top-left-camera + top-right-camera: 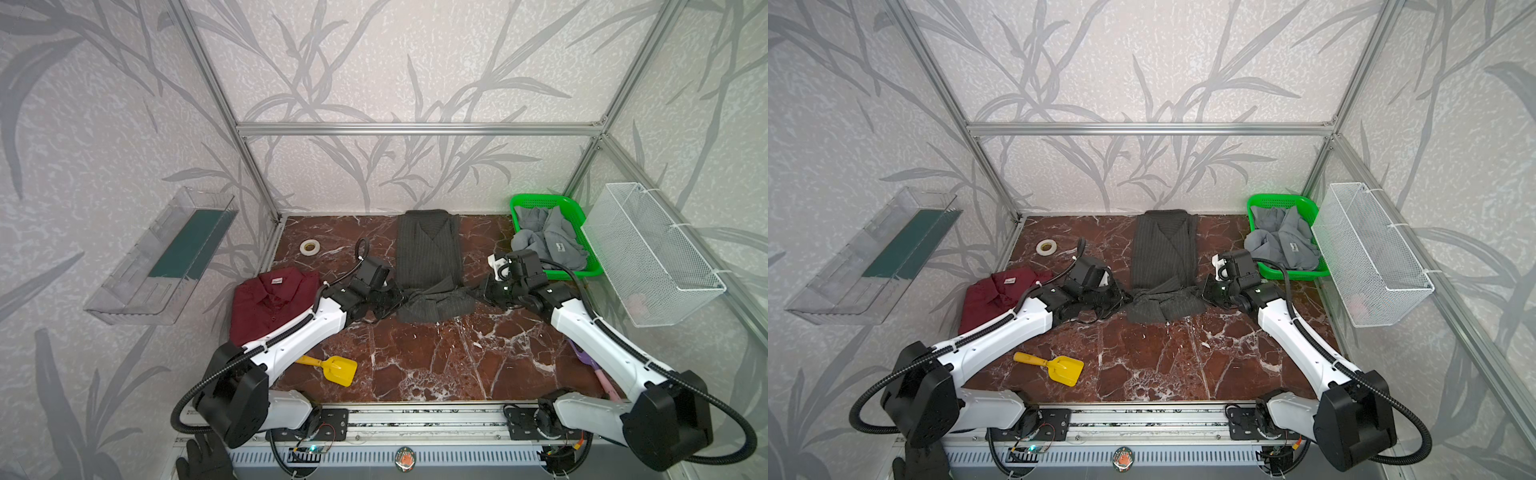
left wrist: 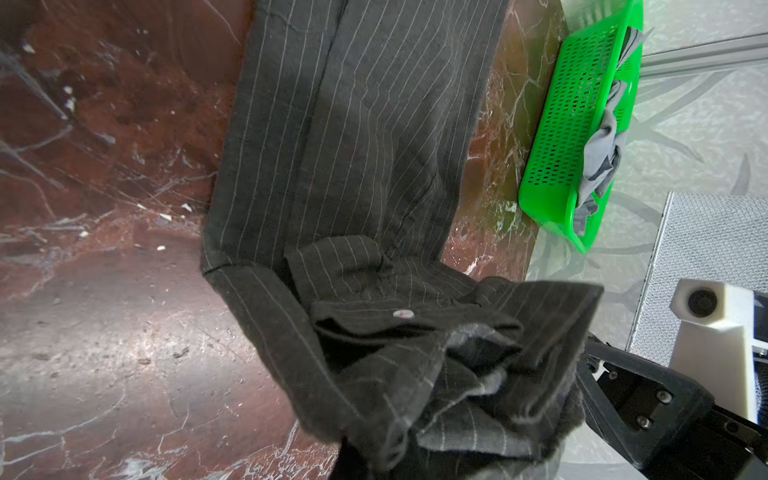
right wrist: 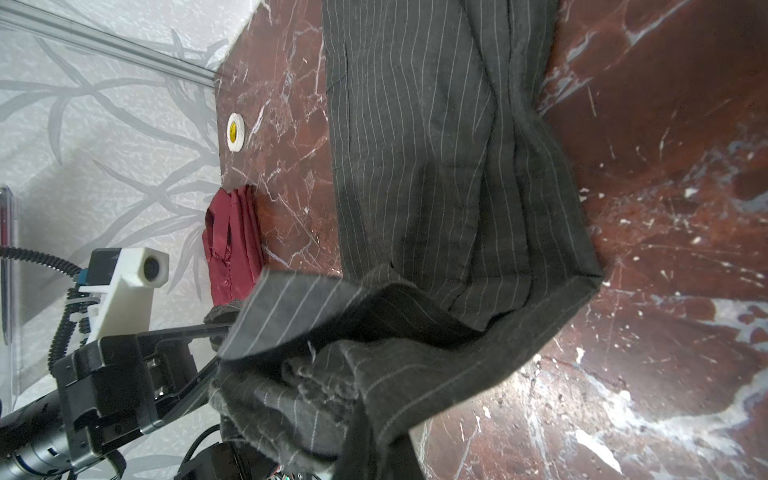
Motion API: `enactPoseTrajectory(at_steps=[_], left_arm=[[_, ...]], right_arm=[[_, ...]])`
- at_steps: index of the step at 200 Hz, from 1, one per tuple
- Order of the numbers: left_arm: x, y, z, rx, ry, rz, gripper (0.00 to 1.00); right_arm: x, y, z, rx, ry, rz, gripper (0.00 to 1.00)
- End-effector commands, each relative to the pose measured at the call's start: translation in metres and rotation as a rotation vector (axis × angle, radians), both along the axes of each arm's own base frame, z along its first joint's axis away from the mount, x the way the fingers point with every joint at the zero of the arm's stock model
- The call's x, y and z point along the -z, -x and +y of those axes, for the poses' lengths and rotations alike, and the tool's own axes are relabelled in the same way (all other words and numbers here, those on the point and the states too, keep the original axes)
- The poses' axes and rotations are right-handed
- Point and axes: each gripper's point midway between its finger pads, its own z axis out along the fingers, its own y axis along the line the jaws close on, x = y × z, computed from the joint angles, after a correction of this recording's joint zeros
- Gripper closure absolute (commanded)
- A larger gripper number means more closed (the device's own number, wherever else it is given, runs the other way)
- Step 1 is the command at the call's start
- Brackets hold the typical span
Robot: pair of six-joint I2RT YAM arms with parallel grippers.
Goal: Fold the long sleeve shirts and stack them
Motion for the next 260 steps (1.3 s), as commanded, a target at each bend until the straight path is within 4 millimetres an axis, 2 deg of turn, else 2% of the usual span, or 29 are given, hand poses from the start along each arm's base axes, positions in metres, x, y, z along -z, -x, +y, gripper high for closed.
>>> enactPoseTrajectory(at_steps=[1,25,66,161,197,205,235,260], left_arm=[[-0.007,-0.013,0.002,0.024,-0.026,-0.014,1.00],[0.007,-0.027,0.001,0.035,-0.056,0.018,1.00],[0.025,-0.053,-0.013,0.090,-0.061,0.085,1.00],[0.047,-0.103,0.001,0.069,-0.148,0.113,1.00],[0.056,-0.116,-0.003,0.075,-0.155,0.132,1.00],[0.057,-0.118,-0.004,0.077,-0.155,0.133,0.98],[0.065,-0.124,0.000,0.071,-0.179,0.145,0.90],[0.065,-0.133,0.003,0.064,-0.183,0.142,0.80]], right_arm=[[-0.016,-0.023,0.000,0.015,-0.035,-0.056,1.00],[-0.008,-0.038,-0.001,0.034,-0.046,-0.043,1.00],[0.002,-0.062,-0.005,0.074,-0.078,-0.019,1.00],[0.041,-0.109,-0.017,0.166,-0.016,0.005,1.00],[0.046,-0.127,-0.012,0.177,-0.029,0.016,1.00],[0.056,-0.131,-0.012,0.180,-0.015,0.037,1.00],[0.069,-0.139,-0.014,0.193,0.006,0.056,1.00],[0.080,-0.144,-0.015,0.203,0.025,0.075,1.00]])
